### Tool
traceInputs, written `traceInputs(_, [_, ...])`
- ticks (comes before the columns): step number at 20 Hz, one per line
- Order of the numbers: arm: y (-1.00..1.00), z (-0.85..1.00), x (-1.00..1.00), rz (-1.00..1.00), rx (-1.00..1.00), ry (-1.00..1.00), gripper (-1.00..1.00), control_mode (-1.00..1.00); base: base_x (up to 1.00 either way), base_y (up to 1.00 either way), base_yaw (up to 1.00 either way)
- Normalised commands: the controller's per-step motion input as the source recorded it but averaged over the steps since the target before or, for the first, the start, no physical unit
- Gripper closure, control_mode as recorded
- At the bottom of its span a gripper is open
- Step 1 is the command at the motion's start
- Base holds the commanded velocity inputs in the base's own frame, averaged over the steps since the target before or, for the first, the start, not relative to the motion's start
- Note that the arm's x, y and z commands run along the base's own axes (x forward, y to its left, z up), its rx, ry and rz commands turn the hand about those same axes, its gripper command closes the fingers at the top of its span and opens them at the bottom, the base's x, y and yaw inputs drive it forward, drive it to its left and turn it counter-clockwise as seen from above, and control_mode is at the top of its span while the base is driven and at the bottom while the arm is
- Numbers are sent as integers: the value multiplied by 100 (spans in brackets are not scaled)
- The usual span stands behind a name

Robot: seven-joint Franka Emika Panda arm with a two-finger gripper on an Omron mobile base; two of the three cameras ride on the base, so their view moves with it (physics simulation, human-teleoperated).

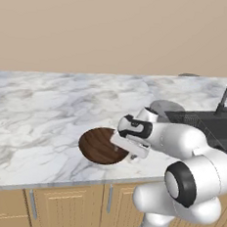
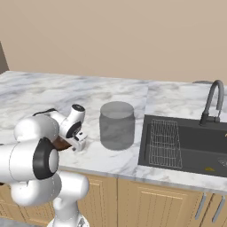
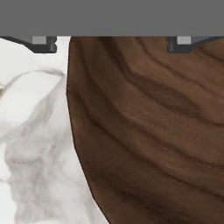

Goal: Pick the jar and bowl and place them in the sink. Then turn on the water.

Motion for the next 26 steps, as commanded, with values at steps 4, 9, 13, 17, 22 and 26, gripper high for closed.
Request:
traceInputs(4, [8,-8,0,0,0,0,100,-100,0,0,0])
traceInputs(9, [0,-3,0,0,0,0,100,-100,0,0,0])
traceInputs(13, [0,0,0,0,0,0,100,-100,0,0,0])
traceInputs(17, [-3,0,0,0,4,0,100,-100,0,0,0])
traceInputs(22, [-11,19,-2,-1,9,-1,100,-100,0,0,0])
traceInputs(26, [-14,34,-8,-4,7,-2,100,-100,0,0,0])
